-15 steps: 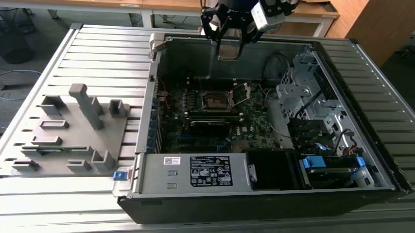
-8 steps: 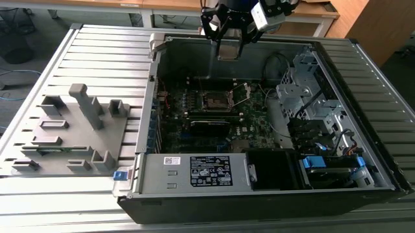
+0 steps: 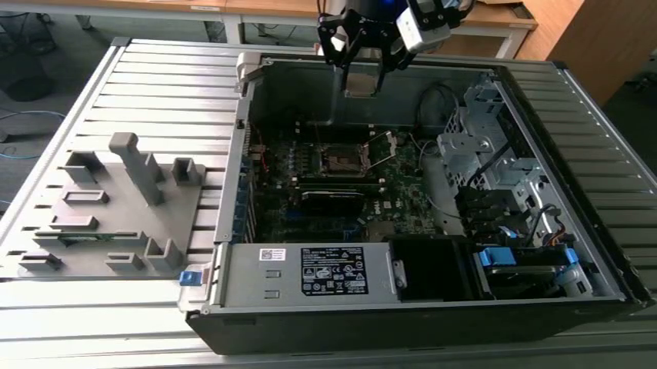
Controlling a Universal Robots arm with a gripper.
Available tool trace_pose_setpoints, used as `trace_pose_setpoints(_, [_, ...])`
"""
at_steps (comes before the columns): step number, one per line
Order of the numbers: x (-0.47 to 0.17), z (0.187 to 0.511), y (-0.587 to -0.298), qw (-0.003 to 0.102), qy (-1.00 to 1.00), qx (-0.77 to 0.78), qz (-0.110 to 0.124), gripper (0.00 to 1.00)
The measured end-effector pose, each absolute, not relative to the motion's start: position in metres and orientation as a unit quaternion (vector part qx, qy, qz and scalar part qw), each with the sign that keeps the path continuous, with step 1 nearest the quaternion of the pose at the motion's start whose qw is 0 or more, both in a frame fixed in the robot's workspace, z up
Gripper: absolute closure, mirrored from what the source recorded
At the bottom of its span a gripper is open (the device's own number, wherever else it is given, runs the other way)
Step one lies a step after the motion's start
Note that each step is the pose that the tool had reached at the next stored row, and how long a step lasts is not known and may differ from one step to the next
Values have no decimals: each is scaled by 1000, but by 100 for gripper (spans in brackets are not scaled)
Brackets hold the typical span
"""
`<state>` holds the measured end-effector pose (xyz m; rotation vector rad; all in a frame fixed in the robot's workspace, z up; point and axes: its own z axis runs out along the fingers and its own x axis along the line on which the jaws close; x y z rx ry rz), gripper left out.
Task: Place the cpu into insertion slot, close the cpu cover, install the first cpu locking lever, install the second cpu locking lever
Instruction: 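Place the cpu into insertion slot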
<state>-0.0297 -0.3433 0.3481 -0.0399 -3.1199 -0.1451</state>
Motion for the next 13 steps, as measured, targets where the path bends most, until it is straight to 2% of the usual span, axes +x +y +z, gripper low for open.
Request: trace_pose_setpoints(13, [-30,347,-343,9,-999,-13,-47,46])
